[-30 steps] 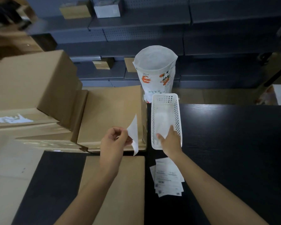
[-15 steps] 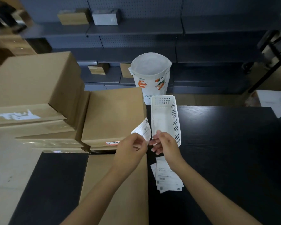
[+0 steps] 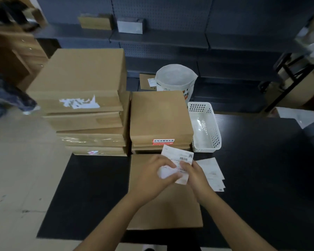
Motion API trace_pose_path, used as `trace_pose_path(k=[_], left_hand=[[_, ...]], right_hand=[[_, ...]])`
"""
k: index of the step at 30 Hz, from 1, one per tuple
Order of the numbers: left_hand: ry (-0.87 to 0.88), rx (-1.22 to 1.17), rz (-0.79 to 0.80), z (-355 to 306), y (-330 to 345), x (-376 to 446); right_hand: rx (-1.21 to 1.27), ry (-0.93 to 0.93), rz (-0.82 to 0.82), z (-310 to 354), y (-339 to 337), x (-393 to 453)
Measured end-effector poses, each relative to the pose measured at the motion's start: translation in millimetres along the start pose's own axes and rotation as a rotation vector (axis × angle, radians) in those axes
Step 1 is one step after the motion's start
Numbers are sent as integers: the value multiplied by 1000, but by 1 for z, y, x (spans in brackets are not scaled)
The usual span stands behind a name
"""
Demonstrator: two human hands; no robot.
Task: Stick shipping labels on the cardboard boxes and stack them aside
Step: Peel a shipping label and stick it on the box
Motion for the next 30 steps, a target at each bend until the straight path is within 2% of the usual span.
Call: trace_pose_path(k=[3, 4, 7, 9, 14, 17, 24, 30], left_hand=[[-194, 34, -192, 36, -30, -14], [-282, 38, -208, 50, -34, -17], [-429, -42, -92, 80, -26, -21], [-423, -14, -67, 90, -19, -22], [-432, 107, -129, 103, -8, -21], [-452, 248, -110, 111, -2, -21], [-430, 506, -130, 117, 2, -16], [-393, 648, -133, 121, 5, -14]], right_hand=[[-20, 52, -8, -20, 14, -14], [-23, 64, -8, -24, 18, -17], [-81, 68, -7, -29, 25, -23], [-163, 54, -20, -30, 24, -24], [-554, 25, -118, -38, 8, -8], [-687, 25, -165, -42, 1, 4], [-815, 72, -118, -53, 5, 21], [-931, 22, -115, -55, 5, 27]])
Point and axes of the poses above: each hand's wrist, its own x-axis towards the middle knuckle, its own y-axis out of the palm, z = x × y, the point moved 7 cm from there along x, towards the middle knuckle, and after that the axes turned 6 degrees about -x, right-handed, at the moved point
